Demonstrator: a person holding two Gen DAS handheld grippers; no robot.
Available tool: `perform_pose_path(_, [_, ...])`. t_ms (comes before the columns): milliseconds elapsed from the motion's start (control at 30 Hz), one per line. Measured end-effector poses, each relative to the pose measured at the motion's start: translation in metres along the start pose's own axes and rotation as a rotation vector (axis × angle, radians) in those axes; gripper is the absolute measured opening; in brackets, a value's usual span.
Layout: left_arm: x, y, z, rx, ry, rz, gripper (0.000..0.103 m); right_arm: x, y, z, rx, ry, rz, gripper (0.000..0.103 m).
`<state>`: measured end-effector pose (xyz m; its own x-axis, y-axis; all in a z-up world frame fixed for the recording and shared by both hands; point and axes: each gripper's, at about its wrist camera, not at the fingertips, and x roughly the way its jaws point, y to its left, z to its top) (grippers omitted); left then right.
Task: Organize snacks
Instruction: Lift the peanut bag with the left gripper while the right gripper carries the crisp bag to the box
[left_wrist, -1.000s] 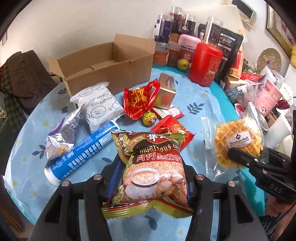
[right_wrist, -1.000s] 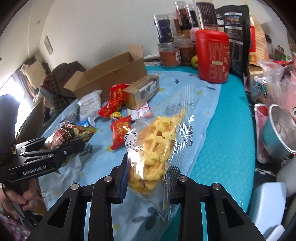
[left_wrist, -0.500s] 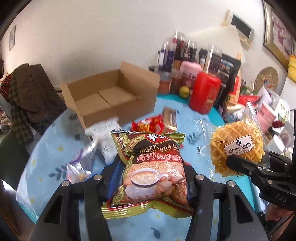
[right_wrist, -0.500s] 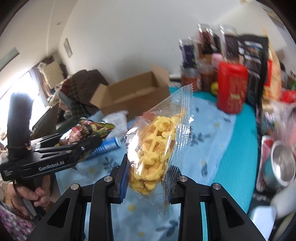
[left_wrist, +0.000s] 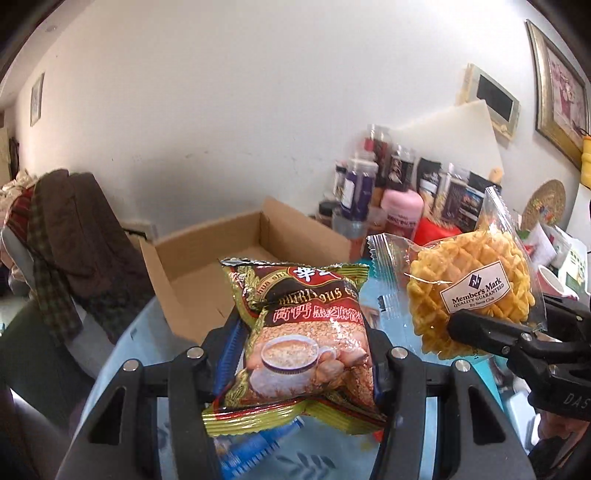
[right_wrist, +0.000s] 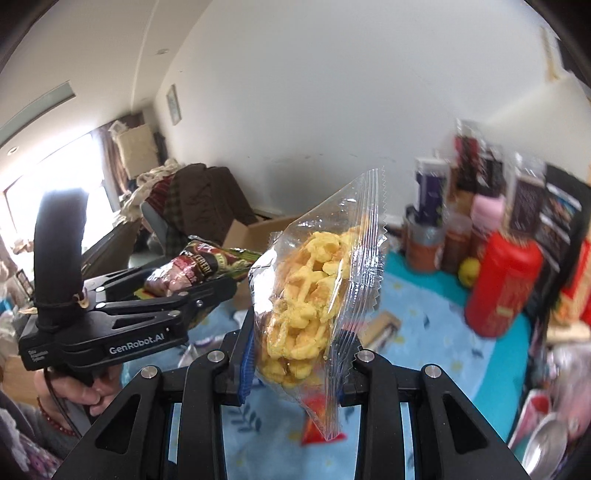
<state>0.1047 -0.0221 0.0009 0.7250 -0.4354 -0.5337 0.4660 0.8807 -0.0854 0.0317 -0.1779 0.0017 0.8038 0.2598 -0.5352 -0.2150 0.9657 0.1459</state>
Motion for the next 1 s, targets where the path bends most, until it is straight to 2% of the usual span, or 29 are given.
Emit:
perform_pose_path(133, [0.011,0.013,0.021,0.002,-0.015,-0.001,0.054,0.018,-0.004,0.023,-0.015,-0.006,0.022,0.032])
perform_pose_path(533, [0.05,0.048,0.067,0.041,-0.05,0.075,0.054,0.079,-0.009,0.075,-0.067,-0.029,0.034,0.032])
perform_pose_path(767, [0.096,0.067,0.087,0.037,-0.024,0.09,0.054,0.121,-0.019,0.095,-0.094,-0.019,0.027,0.032])
perform_pose_path(1000, [0.141,0.077,0.088,0.055,0.041,0.119,0.054,0.165,-0.031,0.103,-0.086,0.028,0.033,0.032])
